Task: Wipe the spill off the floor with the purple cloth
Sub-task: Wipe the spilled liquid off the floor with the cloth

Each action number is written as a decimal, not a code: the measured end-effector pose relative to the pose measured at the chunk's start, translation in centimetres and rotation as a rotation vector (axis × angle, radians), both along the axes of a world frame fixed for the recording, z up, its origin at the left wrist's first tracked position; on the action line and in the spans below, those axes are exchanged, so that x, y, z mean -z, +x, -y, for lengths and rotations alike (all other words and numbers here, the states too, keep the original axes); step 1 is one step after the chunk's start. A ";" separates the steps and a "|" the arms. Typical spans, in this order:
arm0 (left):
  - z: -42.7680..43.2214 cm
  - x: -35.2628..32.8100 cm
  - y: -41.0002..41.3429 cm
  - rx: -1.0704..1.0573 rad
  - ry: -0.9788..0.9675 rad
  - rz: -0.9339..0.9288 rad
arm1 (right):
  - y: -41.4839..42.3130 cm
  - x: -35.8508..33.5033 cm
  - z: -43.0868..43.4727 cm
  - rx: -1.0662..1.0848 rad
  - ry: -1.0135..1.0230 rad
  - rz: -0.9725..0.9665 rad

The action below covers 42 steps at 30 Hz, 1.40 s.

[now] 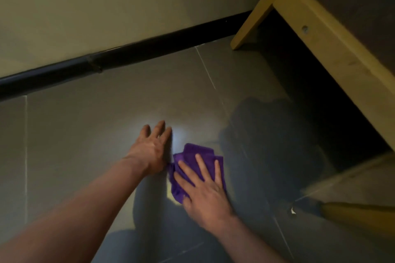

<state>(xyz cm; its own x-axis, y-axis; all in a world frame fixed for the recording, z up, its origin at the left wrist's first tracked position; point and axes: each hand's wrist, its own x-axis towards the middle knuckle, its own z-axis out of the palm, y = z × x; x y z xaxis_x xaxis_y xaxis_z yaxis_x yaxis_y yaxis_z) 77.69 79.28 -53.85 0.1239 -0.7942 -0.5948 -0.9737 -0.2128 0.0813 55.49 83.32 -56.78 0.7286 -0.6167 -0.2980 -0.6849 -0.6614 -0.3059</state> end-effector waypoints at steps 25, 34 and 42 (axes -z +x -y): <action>-0.1 -0.7 -4.7 -0.027 0.028 -0.022 | -1.3 -0.2 12.8 0.493 -0.029 -0.061; -0.2 -0.9 -4.4 -0.034 0.034 -0.045 | -5.0 0.6 17.5 0.346 -0.120 -0.100; -0.1 -0.6 -4.5 -0.008 0.056 -0.019 | 1.4 -0.4 11.9 0.374 -0.048 -0.085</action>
<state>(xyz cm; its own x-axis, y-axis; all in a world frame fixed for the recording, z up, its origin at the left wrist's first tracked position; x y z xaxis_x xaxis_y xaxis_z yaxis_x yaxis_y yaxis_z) 73.18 79.38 -53.21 0.1184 -0.7590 -0.6402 -0.9705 -0.2249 0.0872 56.90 71.42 -56.40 0.4241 -0.8502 -0.3119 -0.9034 -0.3729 -0.2117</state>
